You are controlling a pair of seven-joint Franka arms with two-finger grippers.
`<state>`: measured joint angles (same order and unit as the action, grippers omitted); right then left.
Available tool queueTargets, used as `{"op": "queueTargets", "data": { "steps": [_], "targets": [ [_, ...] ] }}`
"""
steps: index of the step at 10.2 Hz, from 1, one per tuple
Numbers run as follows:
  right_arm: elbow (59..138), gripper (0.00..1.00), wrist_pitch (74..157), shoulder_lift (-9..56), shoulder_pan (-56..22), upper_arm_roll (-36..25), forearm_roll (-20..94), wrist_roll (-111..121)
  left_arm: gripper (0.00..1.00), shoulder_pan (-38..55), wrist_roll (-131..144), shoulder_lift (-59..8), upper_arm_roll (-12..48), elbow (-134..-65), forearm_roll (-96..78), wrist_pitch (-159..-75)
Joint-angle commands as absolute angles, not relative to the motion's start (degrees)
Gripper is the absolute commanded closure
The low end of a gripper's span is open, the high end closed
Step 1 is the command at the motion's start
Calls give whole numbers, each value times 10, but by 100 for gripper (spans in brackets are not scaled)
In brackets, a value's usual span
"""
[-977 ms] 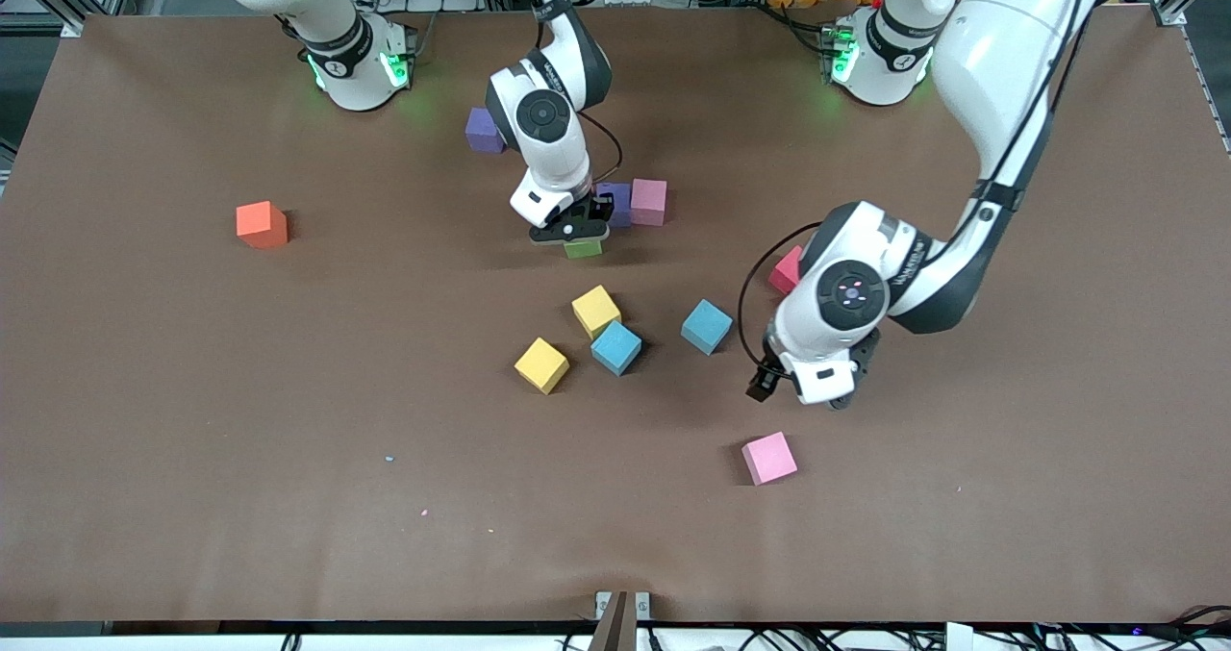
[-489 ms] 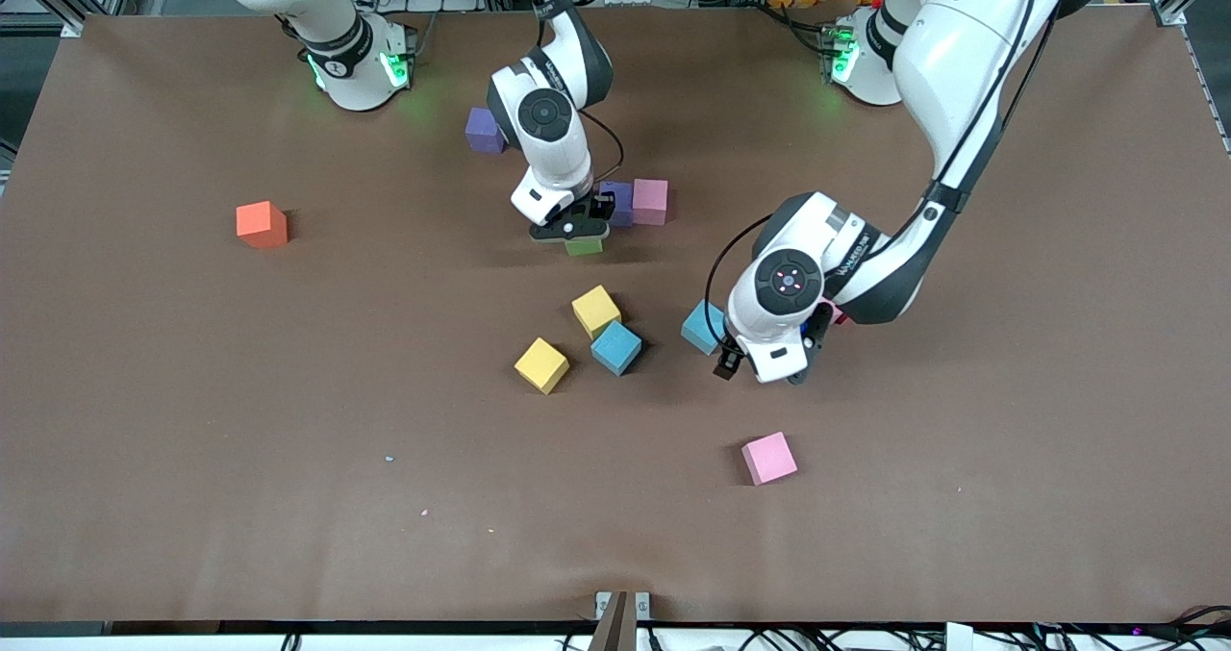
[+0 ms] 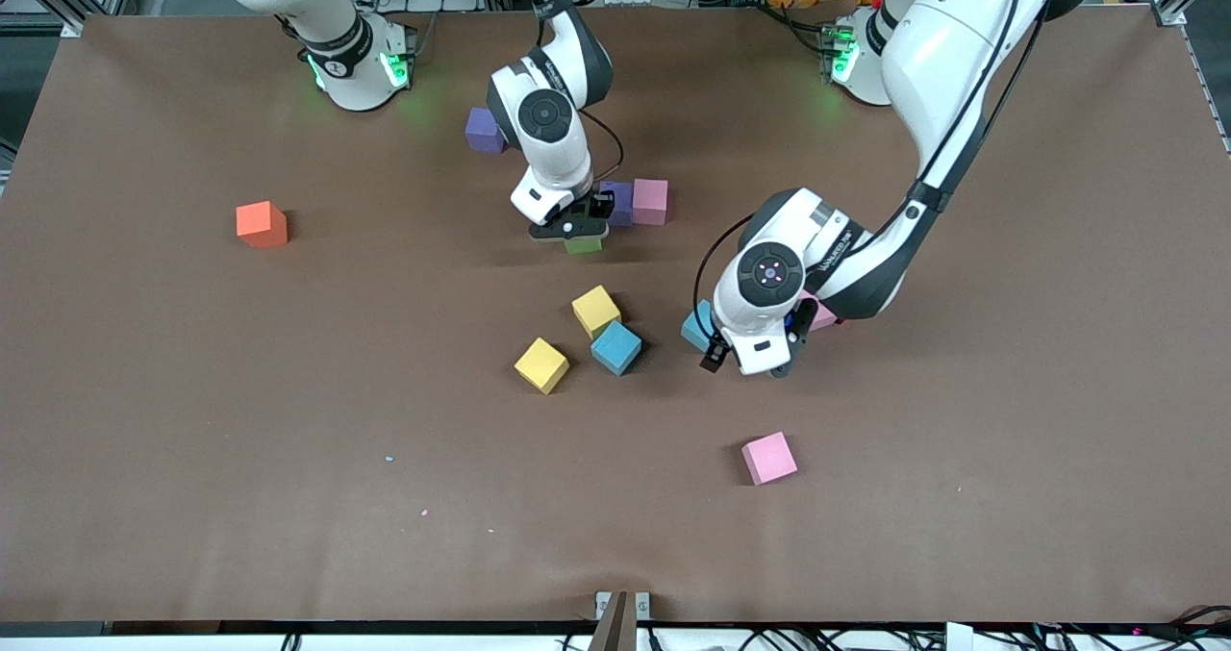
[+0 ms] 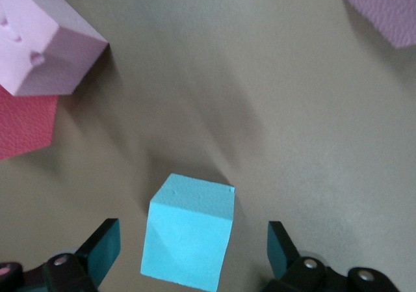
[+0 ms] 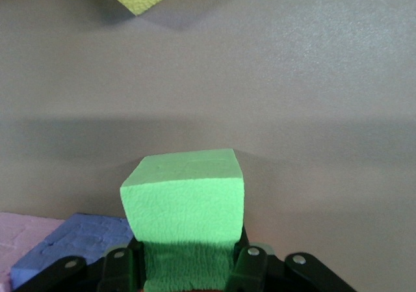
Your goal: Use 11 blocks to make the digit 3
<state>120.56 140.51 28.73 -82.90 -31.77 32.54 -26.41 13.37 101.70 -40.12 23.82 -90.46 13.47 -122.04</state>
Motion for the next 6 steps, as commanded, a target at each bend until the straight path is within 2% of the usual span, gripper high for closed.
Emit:
{"op": "queueTargets", "data": {
  "steps": [1, 4, 6],
  "targets": [
    [1216, 0, 1390, 284, -827, -318, 337, -269, 0, 135, 1020, -395, 236, -904, 138, -1227],
    [1209, 0, 1384, 283, -827, -321, 337, -283, 0, 126, 1018, -369, 236, -897, 138, -1221],
    [1196, 0, 1339, 279, -827, -331, 337, -282, 0, 110, 1017, -346, 236, -896, 138, -1219]
  ]
}}
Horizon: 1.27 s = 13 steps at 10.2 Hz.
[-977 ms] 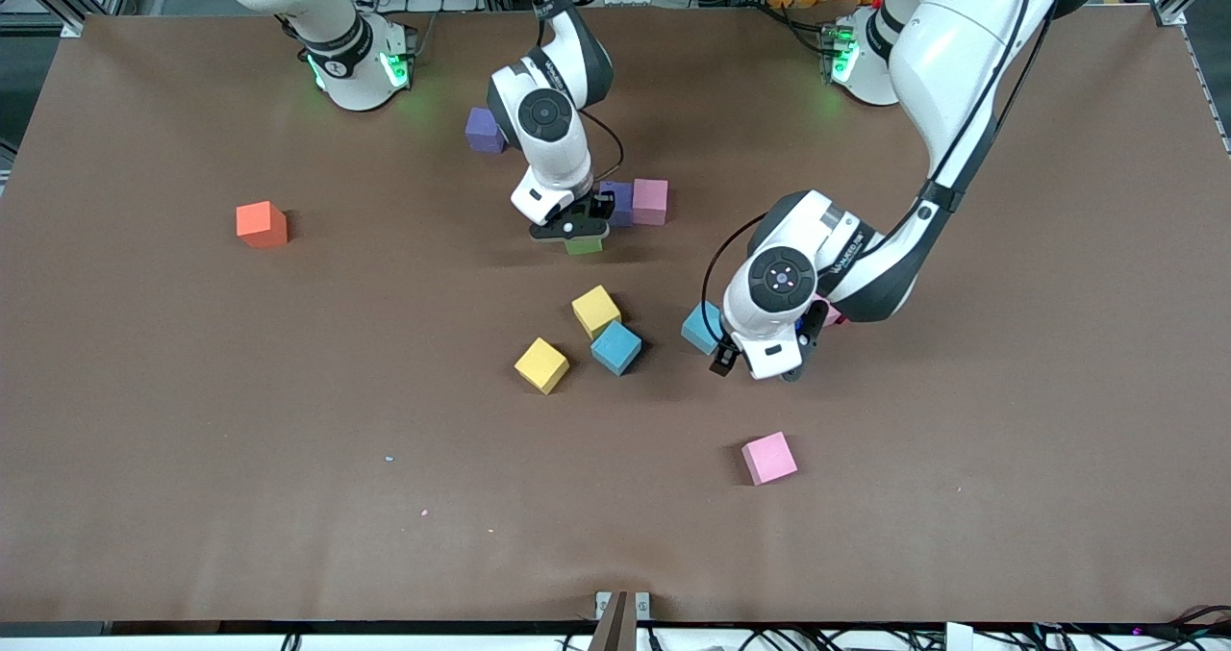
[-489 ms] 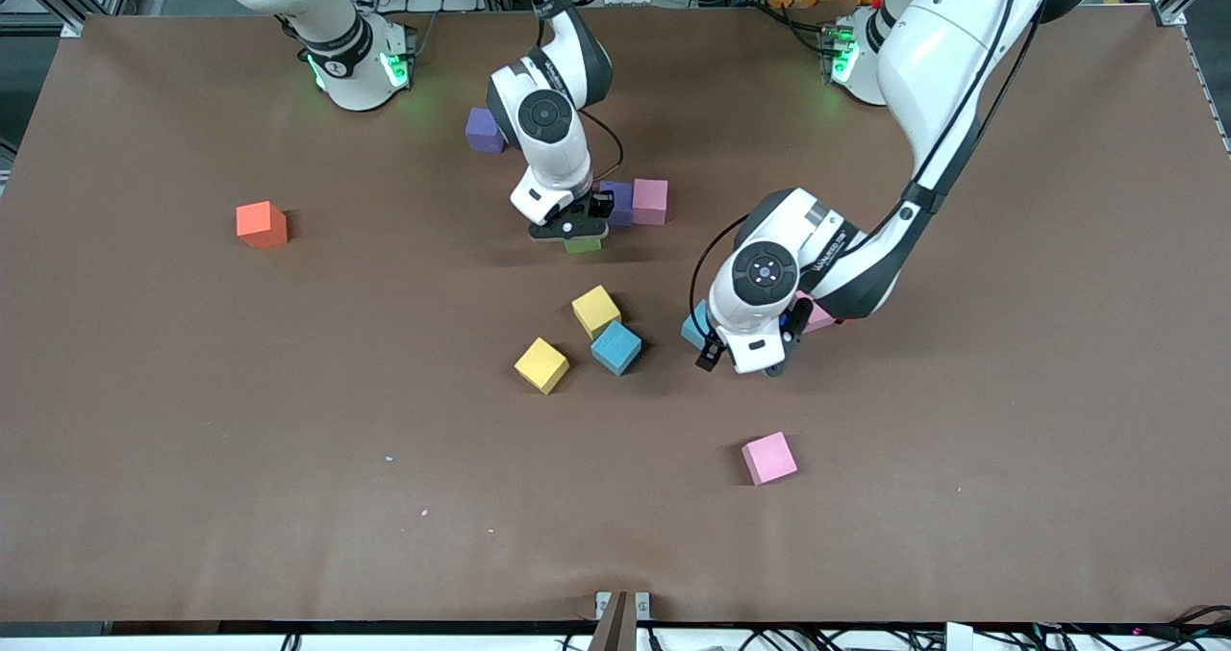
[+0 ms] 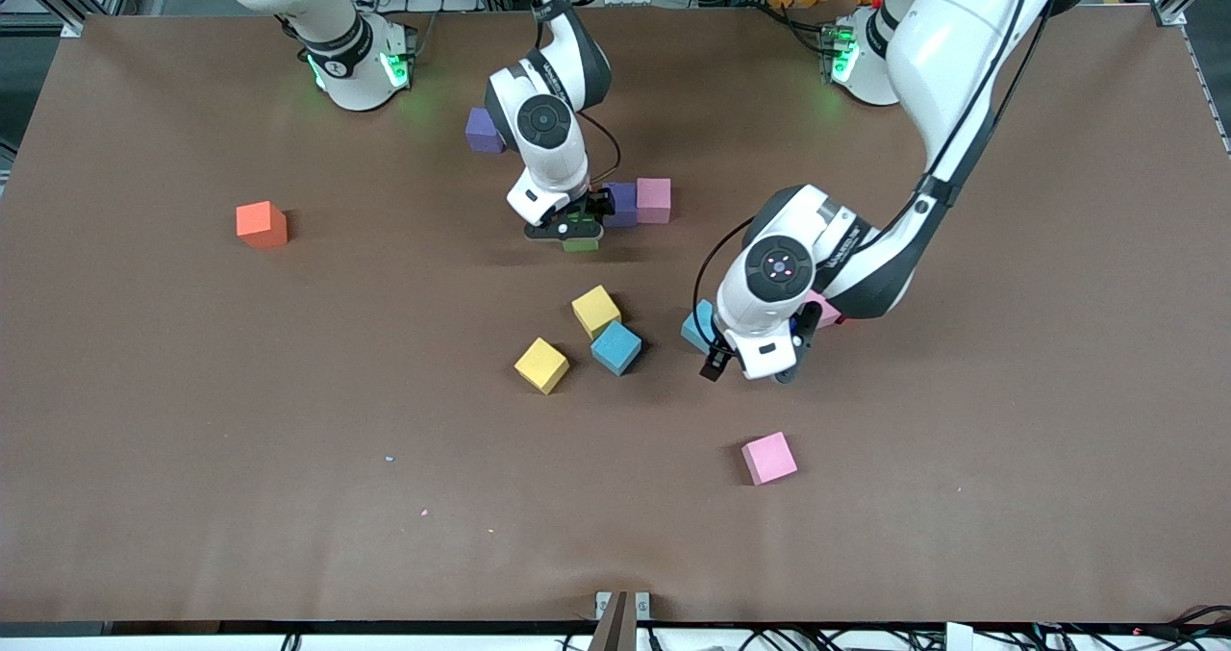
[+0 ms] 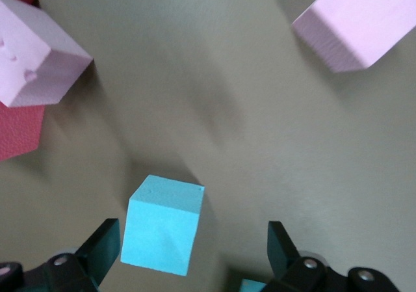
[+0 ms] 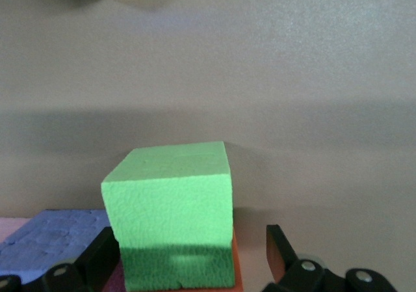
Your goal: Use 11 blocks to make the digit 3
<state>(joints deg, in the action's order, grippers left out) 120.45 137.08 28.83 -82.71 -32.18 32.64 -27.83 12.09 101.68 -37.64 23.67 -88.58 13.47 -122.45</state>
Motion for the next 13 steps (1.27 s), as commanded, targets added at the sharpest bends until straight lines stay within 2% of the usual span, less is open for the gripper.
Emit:
{"op": "queueTargets", "data": {
  "steps": [1, 3, 8, 10, 12, 13],
  "targets": [
    [1182, 0, 1309, 274, -827, -342, 336, -282, 0, 106, 1008, -335, 235, -894, 138, -1211],
    [1158, 0, 1262, 273, -827, -357, 332, -282, 0, 85, 984, -311, 236, -885, 138, -1193],
    [1149, 0, 1257, 257, -831, -384, 330, -288, 0, 48, 902, -251, 237, -865, 131, -1123],
    [1116, 0, 1255, 258, -830, -390, 330, -362, 0, 47, 871, -234, 237, -861, 129, -1093],
    [1067, 0, 1196, 264, -827, -409, 313, -448, 0, 47, 852, -230, 236, -861, 128, -1090],
    [1054, 0, 1176, 263, -825, -413, 261, -446, 0, 47, 852, -230, 237, -861, 129, -1091]
  ]
}}
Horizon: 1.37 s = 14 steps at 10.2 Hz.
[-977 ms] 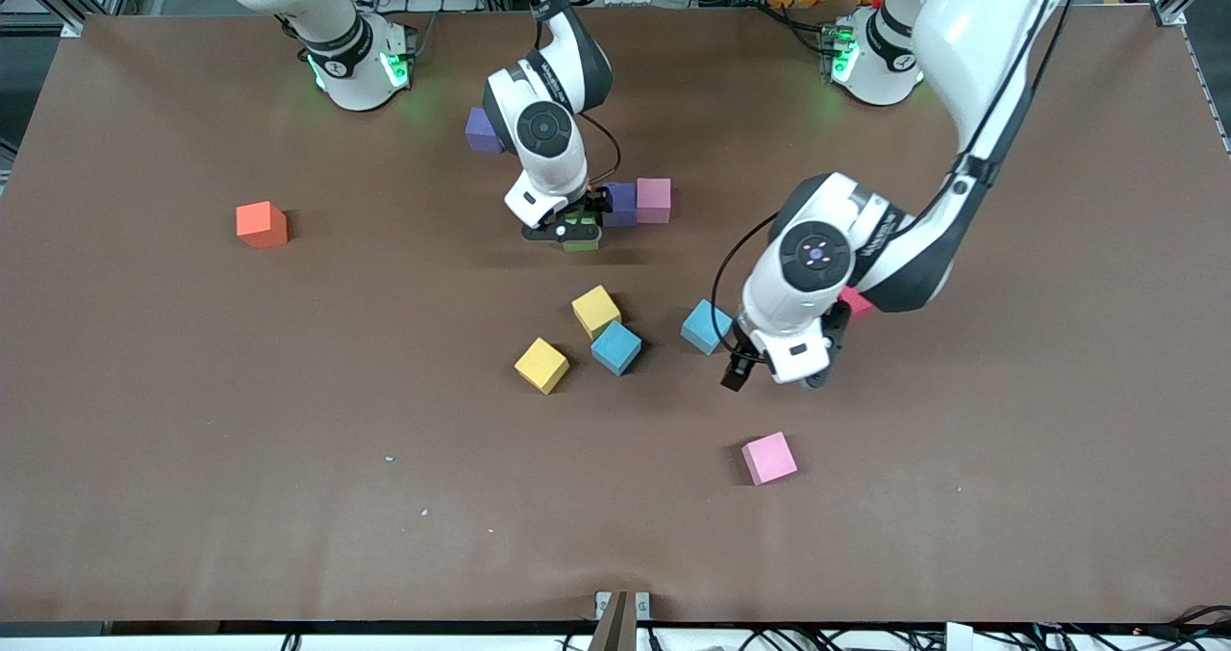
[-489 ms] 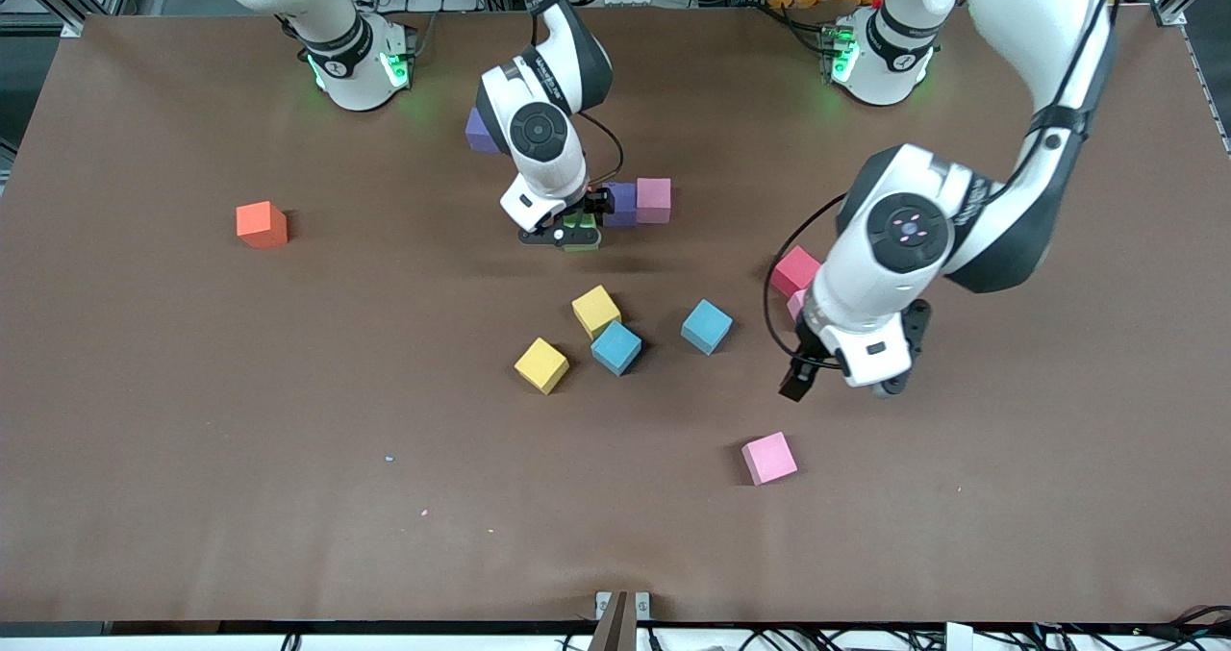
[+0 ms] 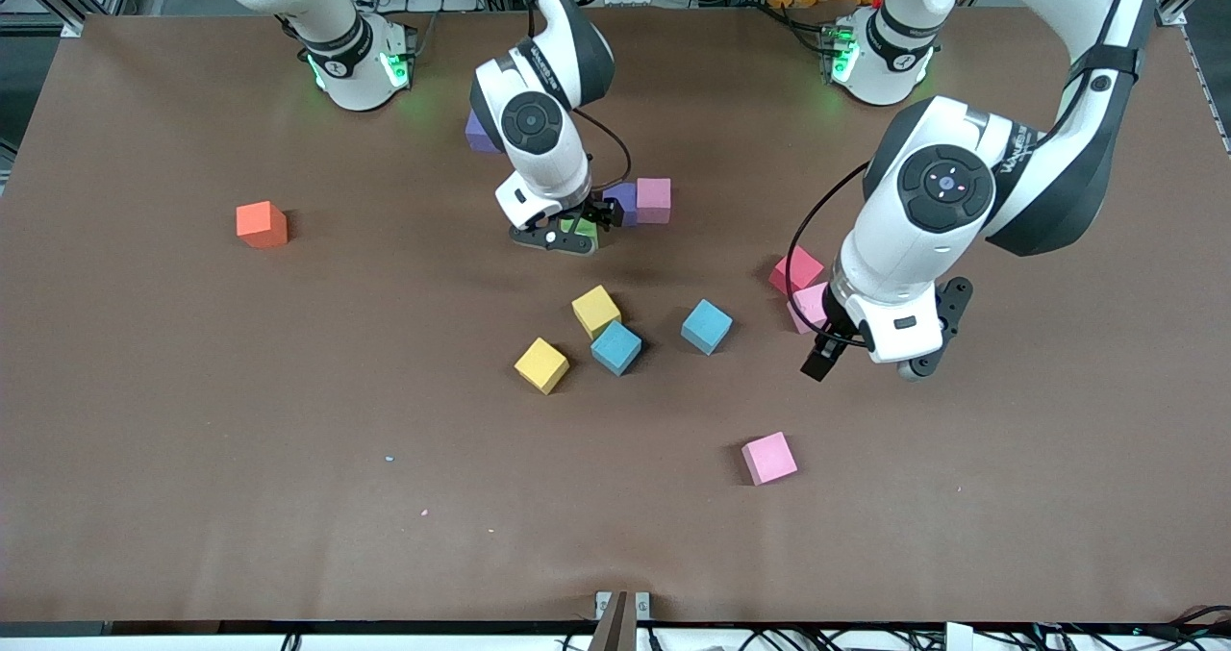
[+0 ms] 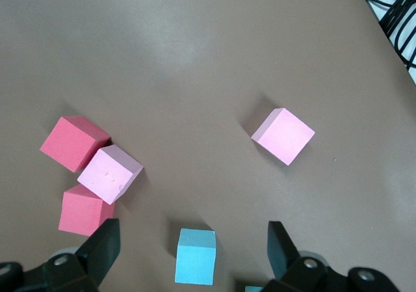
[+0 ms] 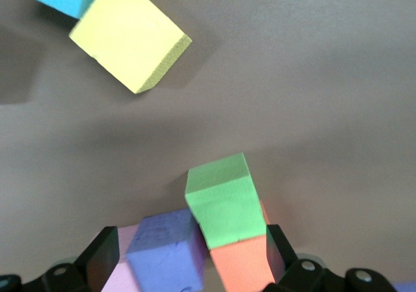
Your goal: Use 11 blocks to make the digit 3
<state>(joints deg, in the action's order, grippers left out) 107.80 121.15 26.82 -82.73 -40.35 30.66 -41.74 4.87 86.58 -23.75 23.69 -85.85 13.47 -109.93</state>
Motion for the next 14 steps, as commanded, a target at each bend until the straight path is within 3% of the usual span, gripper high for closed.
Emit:
{"op": "queueTargets", "data": {
  "steps": [1, 6, 9, 14],
  "targets": [
    [1042, 0, 1166, 264, -817, -415, 230, -443, 0, 46, 850, -230, 236, -861, 131, -1091],
    [1033, 0, 1213, 281, -729, -403, 267, -342, 0, 26, 773, -230, 236, -842, 129, -1075],
    [1030, 0, 1270, 324, -688, -401, 317, -349, 0, 7, 686, -236, 236, -818, 127, -1057],
    [991, 0, 1272, 389, -655, -392, 356, -445, 0, -40, 633, -205, 236, -817, 117, -1009]
  ]
}}
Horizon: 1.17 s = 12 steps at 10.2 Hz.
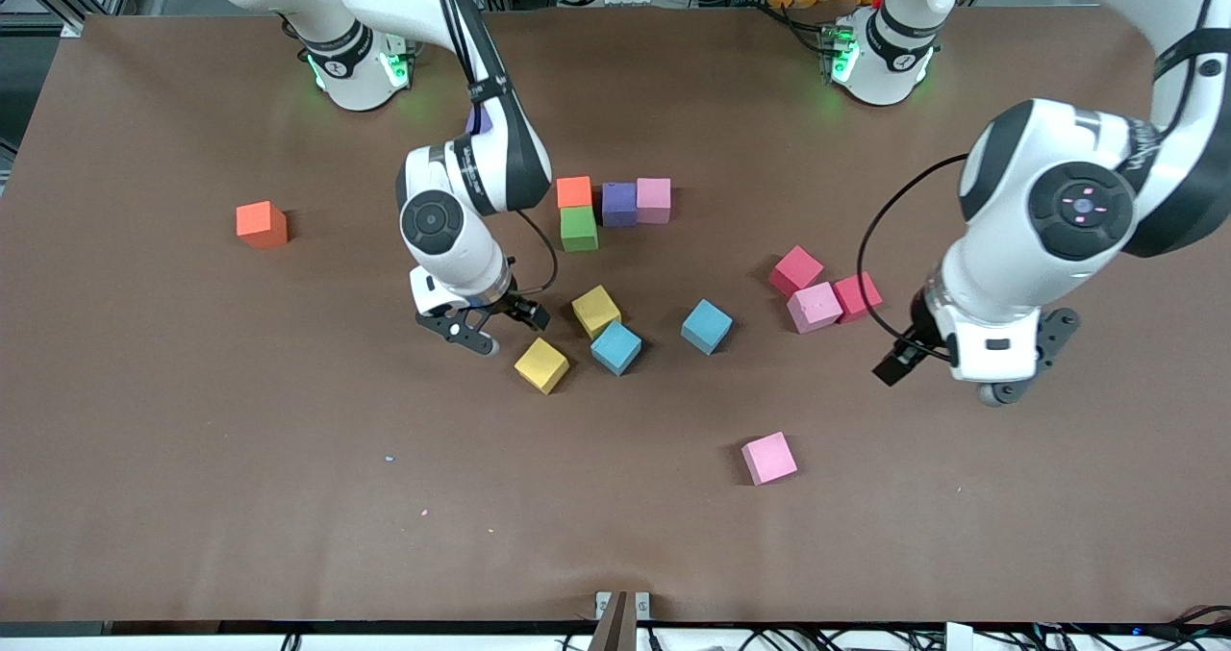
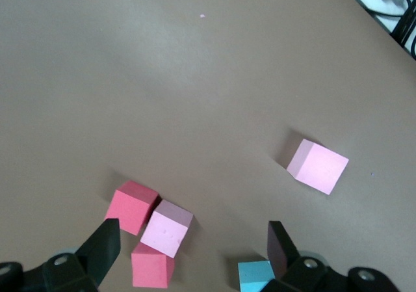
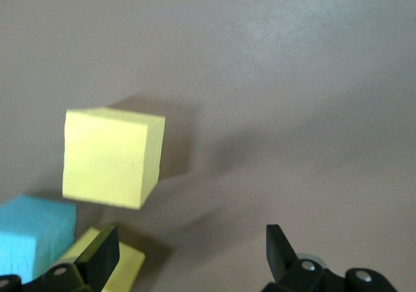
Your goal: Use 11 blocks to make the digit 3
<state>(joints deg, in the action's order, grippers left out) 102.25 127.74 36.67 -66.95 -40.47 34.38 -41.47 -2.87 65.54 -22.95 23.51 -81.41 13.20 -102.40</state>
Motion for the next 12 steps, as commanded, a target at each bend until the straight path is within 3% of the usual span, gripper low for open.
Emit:
{"op": "queueTargets", "data": {
  "steps": [1, 8, 9, 12],
  "targets": [
    [988, 0, 1272, 391, -645, -382, 357, -447, 0, -58, 625, -204, 237, -818, 116, -1009],
    [921, 9, 1255, 388, -666, -355, 325, -352, 0, -83, 622, -195, 237, -819, 116, -1006],
    [918, 0, 1255, 389, -663, -354, 316, -344, 0, -83, 622, -193, 237, -819, 116, -1006],
    [904, 0, 1255, 388, -671, -354, 315, -322, 0, -90, 593, -176, 236, -819, 115, -994]
  ]
}}
